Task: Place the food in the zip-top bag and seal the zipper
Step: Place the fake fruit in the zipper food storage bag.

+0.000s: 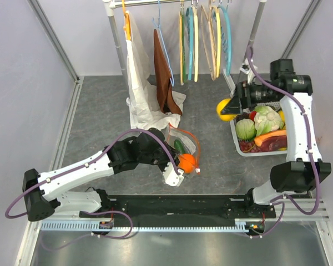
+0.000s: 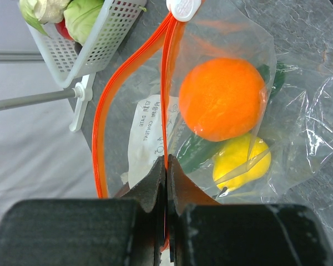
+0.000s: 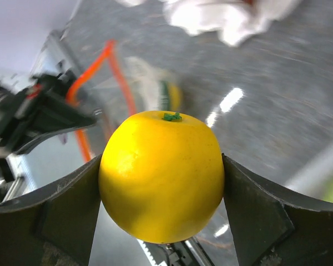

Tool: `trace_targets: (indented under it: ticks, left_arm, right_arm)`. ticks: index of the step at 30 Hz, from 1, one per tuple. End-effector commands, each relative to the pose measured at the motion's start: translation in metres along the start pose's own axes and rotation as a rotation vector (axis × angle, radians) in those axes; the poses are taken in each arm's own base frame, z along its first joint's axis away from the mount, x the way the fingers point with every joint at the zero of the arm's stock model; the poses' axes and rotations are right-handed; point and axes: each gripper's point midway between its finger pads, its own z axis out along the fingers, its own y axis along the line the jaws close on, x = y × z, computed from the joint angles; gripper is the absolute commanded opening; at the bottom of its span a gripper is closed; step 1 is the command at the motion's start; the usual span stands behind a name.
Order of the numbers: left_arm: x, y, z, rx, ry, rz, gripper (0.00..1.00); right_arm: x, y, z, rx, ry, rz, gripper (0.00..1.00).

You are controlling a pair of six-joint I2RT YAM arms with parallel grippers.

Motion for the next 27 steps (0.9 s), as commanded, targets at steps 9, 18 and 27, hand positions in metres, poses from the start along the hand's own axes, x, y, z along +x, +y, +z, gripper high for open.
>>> trace_targets:
  ticks: [9,18,27]
  left_arm:
    - [0.000,0.012,-0.005,-0.053,0.006,0.020,0.02]
    - [-0.002,0.022,-0.014,-0.090,0.014,0.034,0.02]
    - [-0.012,0.020,-0.022,-0.115,-0.025,0.125,0.02]
  right_arm:
    - [0.019,0.138,0.035,-0.463,0.125,-0.112,0.71]
    - [0.065,0.151,0.082,-0.509,0.341,-0.186,0.69]
    - [0.072,0.125,0.112,-0.373,0.396,-0.252,0.69]
